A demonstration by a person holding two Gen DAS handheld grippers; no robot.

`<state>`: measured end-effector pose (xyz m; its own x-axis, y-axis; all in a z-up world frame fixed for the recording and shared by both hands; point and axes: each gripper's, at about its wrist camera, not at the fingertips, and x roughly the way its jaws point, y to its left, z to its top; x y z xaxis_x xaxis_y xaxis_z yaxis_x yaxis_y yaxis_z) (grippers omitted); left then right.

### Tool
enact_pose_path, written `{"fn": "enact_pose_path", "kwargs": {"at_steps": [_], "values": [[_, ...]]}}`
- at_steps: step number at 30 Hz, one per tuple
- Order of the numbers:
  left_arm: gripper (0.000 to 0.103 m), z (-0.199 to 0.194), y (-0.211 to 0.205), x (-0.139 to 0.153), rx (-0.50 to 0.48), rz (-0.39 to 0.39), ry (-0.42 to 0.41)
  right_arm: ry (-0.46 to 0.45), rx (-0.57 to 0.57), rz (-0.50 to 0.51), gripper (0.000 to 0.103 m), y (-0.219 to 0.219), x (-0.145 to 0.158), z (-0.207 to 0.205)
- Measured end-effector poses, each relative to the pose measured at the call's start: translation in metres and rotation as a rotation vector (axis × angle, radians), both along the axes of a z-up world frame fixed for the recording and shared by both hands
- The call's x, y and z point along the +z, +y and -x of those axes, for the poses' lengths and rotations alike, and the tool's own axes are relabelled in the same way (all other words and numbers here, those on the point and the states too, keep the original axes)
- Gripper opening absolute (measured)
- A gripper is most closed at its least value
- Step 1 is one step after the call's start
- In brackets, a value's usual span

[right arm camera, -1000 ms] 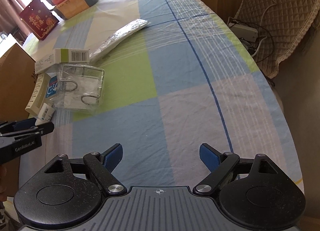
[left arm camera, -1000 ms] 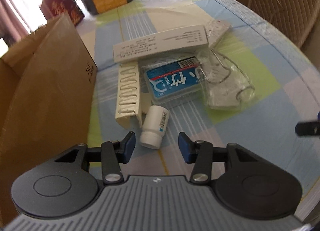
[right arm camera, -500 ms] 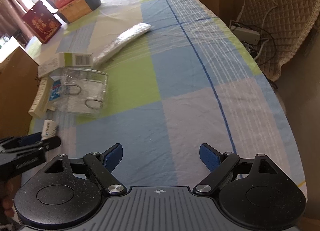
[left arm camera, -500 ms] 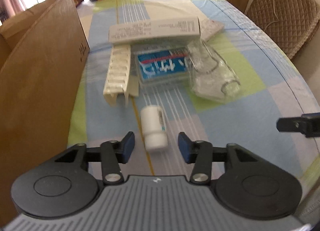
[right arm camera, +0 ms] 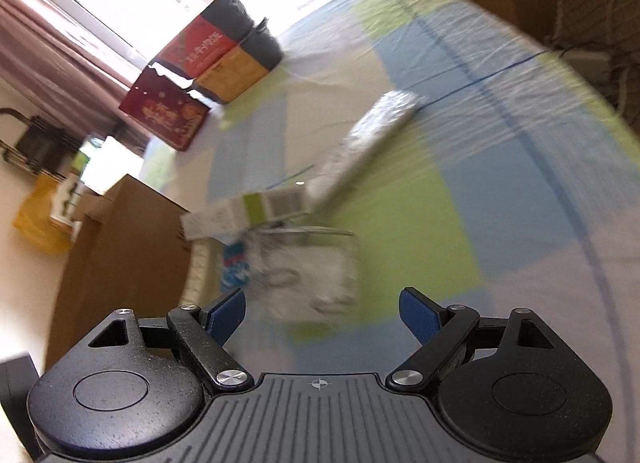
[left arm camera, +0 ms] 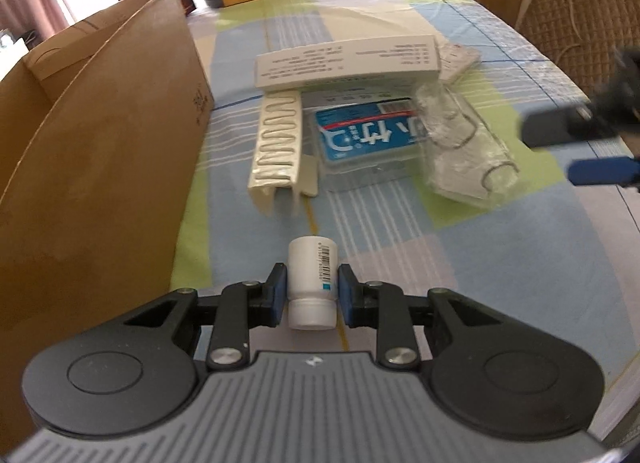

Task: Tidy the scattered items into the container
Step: 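Grasp the clear wire-framed plastic box with the right gripper and lift it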

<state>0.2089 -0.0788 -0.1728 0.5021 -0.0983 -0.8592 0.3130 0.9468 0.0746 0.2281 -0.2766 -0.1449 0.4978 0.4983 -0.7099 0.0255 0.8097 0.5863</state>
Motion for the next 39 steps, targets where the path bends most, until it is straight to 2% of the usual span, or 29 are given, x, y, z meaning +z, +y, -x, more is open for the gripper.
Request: {"fn": "enact_pose_path", "kwargs": {"at_steps": [4,9,11,14,19,24,31,39], "values": [[0.023,-0.002,0.001,0.0,0.015,0.01,0.006,0.016,-0.003,-0.01,0.089,0.013,-0.011,-0.02],[0.023,-0.003,0.003,-0.001,0.027,0.031,0.017,0.017,0.011,0.041,0.089,0.025,-0.023,-0.035],[0.023,-0.003,0.004,-0.001,0.028,0.038,0.023,0.009,0.03,0.083,0.073,0.028,-0.023,-0.035],[0.023,-0.002,0.003,0.0,0.009,0.045,0.024,0.035,0.024,0.121,0.069,0.027,-0.02,-0.03],[0.022,0.002,0.002,0.001,-0.018,0.061,0.048,0.095,-0.024,0.202,0.069,0.016,-0.009,-0.007],[0.022,0.016,0.002,0.016,-0.055,0.096,0.037,0.094,-0.068,0.266,0.069,0.009,0.014,0.023],[0.022,0.038,0.009,0.062,-0.105,0.158,-0.018,0.098,-0.052,0.339,0.069,0.024,0.04,0.064],[0.022,0.059,0.035,0.1,-0.068,0.142,-0.046,0.056,0.028,0.363,0.069,0.059,0.068,0.092]]}}
